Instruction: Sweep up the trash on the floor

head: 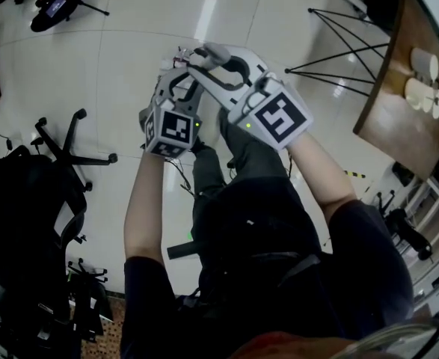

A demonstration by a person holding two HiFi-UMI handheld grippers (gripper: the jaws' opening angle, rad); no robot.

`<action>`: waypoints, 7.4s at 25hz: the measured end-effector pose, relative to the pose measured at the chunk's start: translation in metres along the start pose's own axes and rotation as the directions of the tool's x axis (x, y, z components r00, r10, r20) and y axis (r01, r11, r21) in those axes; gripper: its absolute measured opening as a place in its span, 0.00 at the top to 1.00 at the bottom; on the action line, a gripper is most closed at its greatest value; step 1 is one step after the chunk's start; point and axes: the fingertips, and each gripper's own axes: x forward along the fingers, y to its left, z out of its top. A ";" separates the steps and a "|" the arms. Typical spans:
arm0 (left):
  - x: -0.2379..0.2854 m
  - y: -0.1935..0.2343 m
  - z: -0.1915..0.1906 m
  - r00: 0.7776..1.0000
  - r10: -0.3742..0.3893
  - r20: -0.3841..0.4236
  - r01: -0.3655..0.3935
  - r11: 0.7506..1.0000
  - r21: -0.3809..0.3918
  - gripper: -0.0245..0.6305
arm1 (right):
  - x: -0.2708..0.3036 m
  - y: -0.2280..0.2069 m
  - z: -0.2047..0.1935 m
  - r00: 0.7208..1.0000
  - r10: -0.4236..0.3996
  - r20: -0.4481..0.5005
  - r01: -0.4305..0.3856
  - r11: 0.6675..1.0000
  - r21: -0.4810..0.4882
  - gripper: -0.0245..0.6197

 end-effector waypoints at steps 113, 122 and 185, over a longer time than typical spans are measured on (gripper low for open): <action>-0.005 -0.206 0.133 0.901 -0.402 0.162 0.348 0.893 0.285 0.83 | -0.216 0.010 -0.005 0.658 -0.753 0.012 0.752 0.657 0.044 0.80; 0.004 -0.195 0.082 0.912 -0.390 0.131 0.358 0.909 0.211 0.83 | -0.180 0.024 -0.050 0.695 -0.713 -0.089 0.718 0.695 0.040 0.80; -0.041 -0.111 0.116 0.935 -0.279 0.217 0.229 0.945 0.232 0.70 | -0.164 0.025 0.082 0.904 -0.427 0.027 0.428 0.902 -0.059 0.81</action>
